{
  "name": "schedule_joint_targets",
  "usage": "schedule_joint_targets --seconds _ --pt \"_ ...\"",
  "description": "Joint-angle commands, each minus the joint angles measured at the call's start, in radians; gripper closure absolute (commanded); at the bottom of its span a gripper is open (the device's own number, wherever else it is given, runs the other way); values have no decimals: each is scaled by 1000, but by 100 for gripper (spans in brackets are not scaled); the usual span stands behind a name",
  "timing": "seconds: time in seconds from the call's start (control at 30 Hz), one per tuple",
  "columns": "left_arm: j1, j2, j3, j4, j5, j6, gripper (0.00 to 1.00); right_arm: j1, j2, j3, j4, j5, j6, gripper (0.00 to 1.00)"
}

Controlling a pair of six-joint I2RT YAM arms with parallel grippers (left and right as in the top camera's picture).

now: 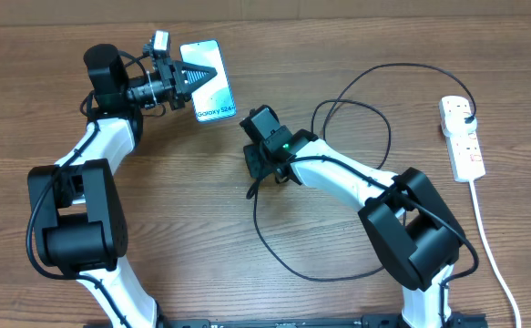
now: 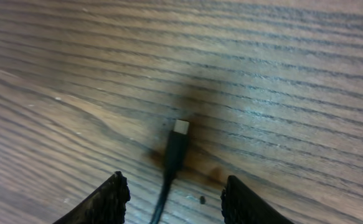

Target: Plug charger to phone and switch on socket

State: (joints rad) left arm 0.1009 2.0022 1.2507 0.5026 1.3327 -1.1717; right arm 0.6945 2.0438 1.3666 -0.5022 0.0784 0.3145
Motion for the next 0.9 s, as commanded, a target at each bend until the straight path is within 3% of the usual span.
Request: schedule_joint_targets --seconds 0.0,0.17,0.73,0.87 --pt "13 -1 10 10 23 32 96 4 34 14 0 26 5 53" --pt "26 -1 10 10 22 35 96 14 42 14 0 25 4 61" --pt "38 -1 10 10 22 35 96 31 93 14 0 27 3 71" --pt "38 -1 10 10 22 35 96 46 117 14 0 46 3 83"
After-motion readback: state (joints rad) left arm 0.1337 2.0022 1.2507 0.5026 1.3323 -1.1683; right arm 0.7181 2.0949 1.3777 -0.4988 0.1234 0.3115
